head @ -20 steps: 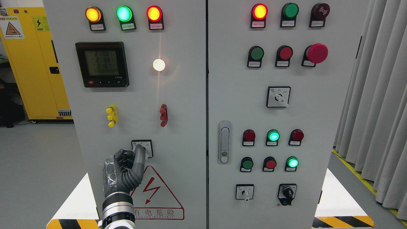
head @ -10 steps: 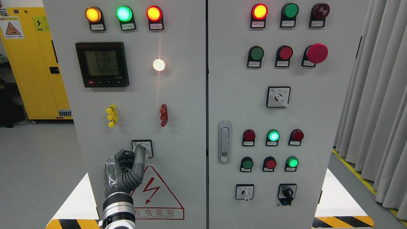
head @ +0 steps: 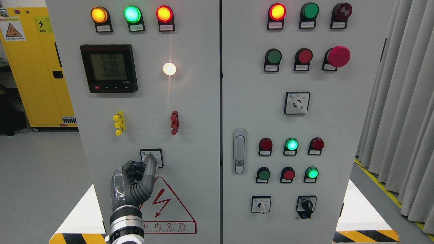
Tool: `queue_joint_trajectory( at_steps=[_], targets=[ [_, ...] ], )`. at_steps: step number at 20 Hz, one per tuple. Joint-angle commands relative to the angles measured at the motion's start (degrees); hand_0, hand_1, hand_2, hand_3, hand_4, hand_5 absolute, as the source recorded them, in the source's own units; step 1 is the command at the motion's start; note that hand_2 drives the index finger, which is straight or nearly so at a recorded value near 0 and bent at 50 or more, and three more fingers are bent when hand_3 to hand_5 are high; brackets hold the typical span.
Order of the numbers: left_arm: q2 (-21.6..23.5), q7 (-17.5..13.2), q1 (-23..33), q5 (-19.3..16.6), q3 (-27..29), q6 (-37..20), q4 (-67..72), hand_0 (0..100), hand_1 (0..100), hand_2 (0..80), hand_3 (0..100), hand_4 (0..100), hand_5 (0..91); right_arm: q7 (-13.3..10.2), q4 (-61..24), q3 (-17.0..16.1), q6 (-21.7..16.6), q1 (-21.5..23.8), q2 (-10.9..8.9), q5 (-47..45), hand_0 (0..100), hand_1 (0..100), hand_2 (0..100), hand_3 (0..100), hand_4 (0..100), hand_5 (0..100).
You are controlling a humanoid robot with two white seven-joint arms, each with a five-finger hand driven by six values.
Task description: Turn on light switch 1
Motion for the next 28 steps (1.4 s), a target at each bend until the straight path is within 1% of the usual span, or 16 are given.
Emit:
queue_joint_trajectory(
  at_steps=[1, 3, 6, 9, 12, 19, 20, 23, 25, 26, 28],
  targets=[
    [0.00, 0.16, 0.06, -0.01, -0.01, -0.41, -0.10, 27, 49, 65.0, 90, 88, 84.1, 0.04, 0.00, 0.00, 0.05, 0.00, 0.00, -1.67, 0, 50, 4, 0, 0, 0],
    [0.00, 0.16, 0.06, -0.01, -0.01, -0.50, -0.19, 24, 49, 65.0, 90, 88, 84.0, 0.04, 0.00, 0.00, 0.05, 0.00, 0.00, -1.67, 0, 50, 4, 0, 0, 0],
    [0.09, 0.25, 0.06, -0.01, -0.01, -0.50, -0.19, 22, 49, 65.1, 90, 88, 84.0, 0.04, 0.00, 0.00, 0.05, 0.00, 0.00, -1.67, 0, 50, 4, 0, 0, 0],
    [0.17, 0.25, 0.50, -0.01, -0.01, -0.50, -0.28, 21, 49, 65.1, 90, 88, 83.9, 0.04, 0.00, 0.00, 0.05, 0.00, 0.00, -1.67, 0, 50, 4, 0, 0, 0],
    [0.26, 1.04, 0.67, -0.01, -0.10, -0.50, -0.36, 21, 49, 65.1, 90, 88, 83.9, 0.04, 0.00, 0.00, 0.05, 0.00, 0.00, -1.67, 0, 50, 4, 0, 0, 0],
    [0.18, 1.04, 2.17, -0.01, -0.45, -1.29, -0.72, 21, 49, 65.8, 90, 88, 83.9, 0.04, 0.00, 0.00, 0.05, 0.00, 0.00, -1.67, 0, 50, 4, 0, 0, 0],
    [0.18, 1.04, 2.26, -0.01, -0.45, -1.38, -0.80, 20, 49, 65.9, 90, 88, 83.9, 0.04, 0.00, 0.00, 0.05, 0.00, 0.00, -1.67, 0, 50, 4, 0, 0, 0],
    [0.18, 1.04, 2.52, -0.01, -0.45, -3.65, -0.80, 9, 49, 66.9, 91, 88, 84.0, 0.04, 0.00, 0.00, 0.05, 0.00, 0.00, -1.67, 0, 50, 4, 0, 0, 0],
    [0.26, 1.12, 2.52, -0.01, -0.45, -4.01, -0.80, 8, 49, 66.9, 91, 88, 84.0, 0.04, 0.00, 0.00, 0.05, 0.00, 0.00, -1.67, 0, 50, 4, 0, 0, 0],
    [0.26, 1.13, 2.61, -0.01, -0.45, -4.01, -0.80, 6, 49, 67.0, 91, 88, 84.0, 0.04, 0.00, 0.00, 0.05, 0.00, 0.00, -1.67, 0, 50, 4, 0, 0, 0],
    [0.26, 1.21, 3.05, -0.01, -0.54, -4.01, -1.15, 5, 49, 67.1, 91, 88, 84.0, -0.04, 0.00, 0.00, 0.05, 0.00, 0.00, -1.67, 0, 50, 4, 0, 0, 0]
  ],
)
